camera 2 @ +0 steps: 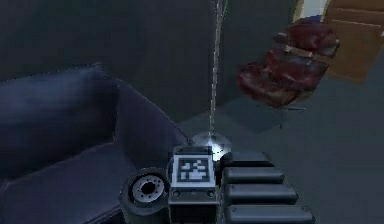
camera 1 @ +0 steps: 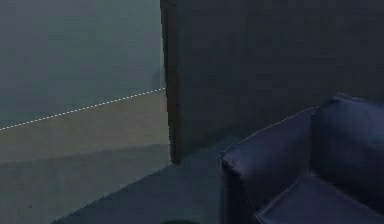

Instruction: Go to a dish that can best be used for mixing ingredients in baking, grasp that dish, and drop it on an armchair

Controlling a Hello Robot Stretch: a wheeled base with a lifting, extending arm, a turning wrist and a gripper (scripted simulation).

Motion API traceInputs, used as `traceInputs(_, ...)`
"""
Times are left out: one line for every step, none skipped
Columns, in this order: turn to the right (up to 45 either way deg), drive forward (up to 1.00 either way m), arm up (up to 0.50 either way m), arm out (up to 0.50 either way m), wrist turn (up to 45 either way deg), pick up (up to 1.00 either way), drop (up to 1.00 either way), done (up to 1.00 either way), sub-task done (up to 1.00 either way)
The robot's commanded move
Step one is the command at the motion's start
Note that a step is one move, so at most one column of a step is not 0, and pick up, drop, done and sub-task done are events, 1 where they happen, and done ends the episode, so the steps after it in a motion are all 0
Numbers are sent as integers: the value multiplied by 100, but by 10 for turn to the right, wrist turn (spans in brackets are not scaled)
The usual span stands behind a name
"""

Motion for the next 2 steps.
traceInputs(180, 0, 0, 0, 0, 0, 0, 0, 0)
traceInputs(330, 0, 0, 0, 0, 0, 0, 0, 0)
